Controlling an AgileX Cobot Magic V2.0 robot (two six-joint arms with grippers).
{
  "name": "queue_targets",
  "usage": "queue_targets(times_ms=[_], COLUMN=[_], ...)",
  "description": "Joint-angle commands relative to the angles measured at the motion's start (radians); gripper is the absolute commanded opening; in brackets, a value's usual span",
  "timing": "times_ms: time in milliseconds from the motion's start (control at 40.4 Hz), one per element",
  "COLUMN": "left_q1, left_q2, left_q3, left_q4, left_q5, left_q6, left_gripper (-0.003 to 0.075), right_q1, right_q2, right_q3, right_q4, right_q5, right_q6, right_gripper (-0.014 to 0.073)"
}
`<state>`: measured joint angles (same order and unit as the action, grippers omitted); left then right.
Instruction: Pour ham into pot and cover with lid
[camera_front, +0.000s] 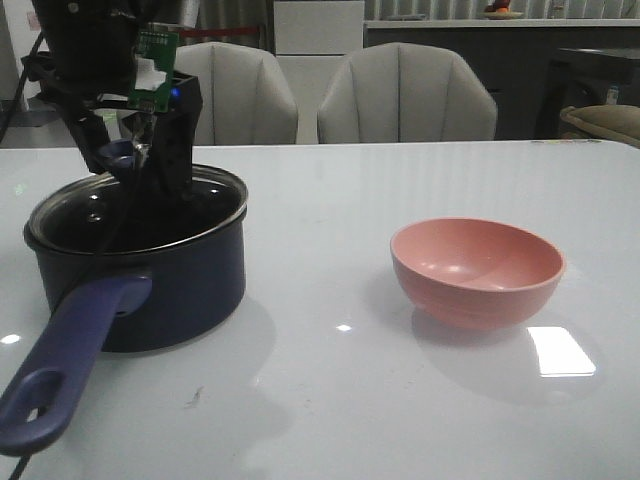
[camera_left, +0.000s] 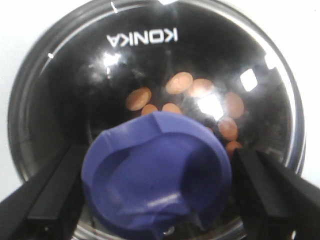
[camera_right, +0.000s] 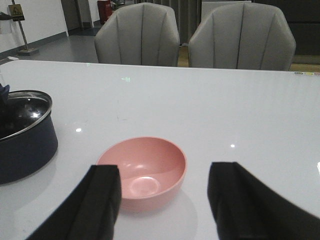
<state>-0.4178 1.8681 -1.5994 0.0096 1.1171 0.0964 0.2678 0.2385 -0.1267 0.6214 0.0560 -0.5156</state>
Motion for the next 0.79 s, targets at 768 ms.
queue_targets(times_ms=[768], left_q1=[-0.007], left_q2=[-0.270], left_q3=[-0.103], left_q4=[-0.023], left_q5=[0.021], left_q6=[-0.002], left_gripper=[0.0625], right_q1=[0.002], right_q2=[0.006], right_q3=[-0.029], right_q4=[0.007], right_q5=[-0.063], right_q6=[-0.002], right_gripper=[0.0492])
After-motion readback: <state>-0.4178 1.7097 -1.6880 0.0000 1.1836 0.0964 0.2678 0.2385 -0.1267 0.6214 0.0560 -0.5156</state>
